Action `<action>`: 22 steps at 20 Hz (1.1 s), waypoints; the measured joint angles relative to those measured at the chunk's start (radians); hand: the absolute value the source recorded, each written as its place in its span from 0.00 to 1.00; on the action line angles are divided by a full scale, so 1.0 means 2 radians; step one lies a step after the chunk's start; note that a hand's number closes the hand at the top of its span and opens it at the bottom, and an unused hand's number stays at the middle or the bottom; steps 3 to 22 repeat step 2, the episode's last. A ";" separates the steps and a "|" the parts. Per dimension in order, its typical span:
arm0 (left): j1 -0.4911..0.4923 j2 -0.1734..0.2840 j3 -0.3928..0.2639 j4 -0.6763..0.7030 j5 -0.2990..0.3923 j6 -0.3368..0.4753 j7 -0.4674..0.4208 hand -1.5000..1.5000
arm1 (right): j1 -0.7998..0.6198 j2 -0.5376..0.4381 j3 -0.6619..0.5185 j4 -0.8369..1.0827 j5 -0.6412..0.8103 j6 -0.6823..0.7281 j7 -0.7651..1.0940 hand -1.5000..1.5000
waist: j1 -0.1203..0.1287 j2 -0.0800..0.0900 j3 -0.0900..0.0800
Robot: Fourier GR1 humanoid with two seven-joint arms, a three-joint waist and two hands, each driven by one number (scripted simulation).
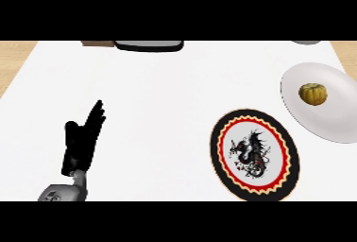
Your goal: Pick the squash from the plate and place it in the plate
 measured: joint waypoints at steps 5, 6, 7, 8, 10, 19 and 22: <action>-0.001 0.005 0.005 0.002 0.004 -0.006 0.000 0.50 | 0.003 -0.003 0.001 0.000 0.001 -0.002 0.001 0.00 | 0.001 0.000 0.000; -0.001 0.005 0.005 0.002 0.004 -0.006 0.000 0.50 | 0.003 -0.003 0.001 0.000 0.001 -0.002 0.001 0.00 | 0.001 0.000 0.000; -0.001 0.005 0.005 0.002 0.004 -0.006 0.000 0.50 | 0.003 -0.003 0.001 0.000 0.001 -0.002 0.001 0.00 | 0.001 0.000 0.000; -0.001 0.005 0.005 0.002 0.004 -0.006 0.000 0.50 | 0.003 -0.003 0.001 0.000 0.001 -0.002 0.001 0.00 | 0.001 0.000 0.000; -0.001 0.005 0.005 0.002 0.004 -0.006 0.000 0.50 | 0.003 -0.003 0.001 0.000 0.001 -0.002 0.001 0.00 | 0.001 0.000 0.000; -0.001 0.005 0.005 0.002 0.004 -0.006 0.000 0.50 | 0.003 -0.003 0.001 0.000 0.001 -0.002 0.001 0.00 | 0.001 0.000 0.000; -0.001 0.005 0.005 0.002 0.004 -0.006 0.000 0.50 | 0.003 -0.003 0.001 0.000 0.001 -0.002 0.001 0.00 | 0.001 0.000 0.000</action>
